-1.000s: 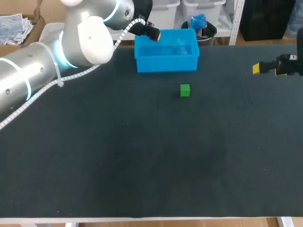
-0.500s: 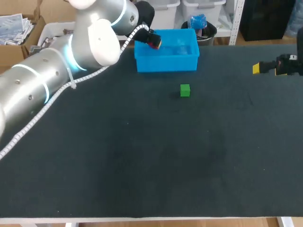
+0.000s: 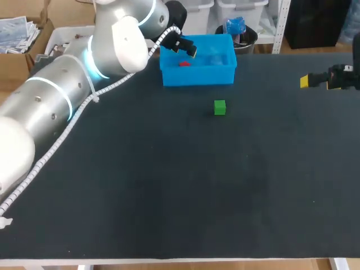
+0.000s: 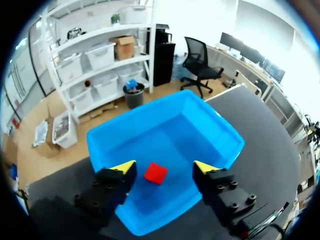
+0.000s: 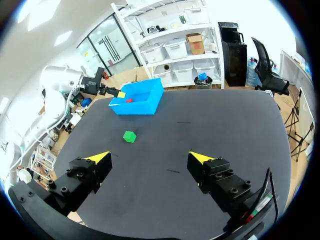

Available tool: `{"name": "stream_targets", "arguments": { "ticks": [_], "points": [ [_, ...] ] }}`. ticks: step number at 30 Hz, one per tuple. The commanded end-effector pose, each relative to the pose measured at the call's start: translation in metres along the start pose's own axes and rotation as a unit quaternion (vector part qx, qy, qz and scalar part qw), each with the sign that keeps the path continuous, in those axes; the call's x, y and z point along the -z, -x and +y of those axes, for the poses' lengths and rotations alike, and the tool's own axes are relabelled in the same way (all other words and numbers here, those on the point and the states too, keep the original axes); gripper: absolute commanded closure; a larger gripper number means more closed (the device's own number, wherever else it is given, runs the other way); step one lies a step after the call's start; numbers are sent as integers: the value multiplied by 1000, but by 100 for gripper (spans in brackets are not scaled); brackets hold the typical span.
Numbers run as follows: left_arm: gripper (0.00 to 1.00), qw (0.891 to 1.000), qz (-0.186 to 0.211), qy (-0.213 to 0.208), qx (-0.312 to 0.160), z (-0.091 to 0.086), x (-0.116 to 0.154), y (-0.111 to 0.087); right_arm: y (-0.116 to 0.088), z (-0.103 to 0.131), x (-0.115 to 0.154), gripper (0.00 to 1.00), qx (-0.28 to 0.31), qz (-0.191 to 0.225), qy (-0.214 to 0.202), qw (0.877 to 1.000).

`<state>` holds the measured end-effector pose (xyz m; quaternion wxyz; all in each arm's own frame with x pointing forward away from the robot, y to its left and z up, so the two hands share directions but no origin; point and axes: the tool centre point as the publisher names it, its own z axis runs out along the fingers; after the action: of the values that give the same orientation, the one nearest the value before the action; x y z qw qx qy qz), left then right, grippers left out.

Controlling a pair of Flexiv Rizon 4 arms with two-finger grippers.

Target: Use the left arm to pick the red cube and place it into the blue plastic box first, then use the right arm to grasp the green cube and put it into the same blue plastic box after the first action is fully finished.

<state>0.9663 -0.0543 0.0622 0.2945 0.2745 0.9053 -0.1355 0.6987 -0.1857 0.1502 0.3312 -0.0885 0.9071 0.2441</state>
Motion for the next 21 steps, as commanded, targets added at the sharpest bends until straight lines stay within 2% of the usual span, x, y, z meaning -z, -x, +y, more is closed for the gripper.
{"name": "stream_targets", "arguments": {
  "ticks": [1, 6, 10, 15, 21],
  "points": [
    [0, 1000, 8, -1, -2, -1, 9, 6, 0, 0, 0, 0, 0, 0, -1, 1000],
    [0, 1000, -1, -2, -8, -10, 39, 5, 0, 0, 0, 0, 0, 0, -1, 1000],
    [0, 1000, -19, -7, -6, -18, 73, -5, 0, 0, 0, 0, 0, 0, -1, 1000],
    [0, 998, -54, -16, -9, -23, 120, -31, 0, 0, 0, 0, 0, 0, -1, 1000],
    [0, 996, -82, -17, -20, -20, 173, -79, 0, 0, 0, 0, 0, 0, -1, 1000]
  ]
}}
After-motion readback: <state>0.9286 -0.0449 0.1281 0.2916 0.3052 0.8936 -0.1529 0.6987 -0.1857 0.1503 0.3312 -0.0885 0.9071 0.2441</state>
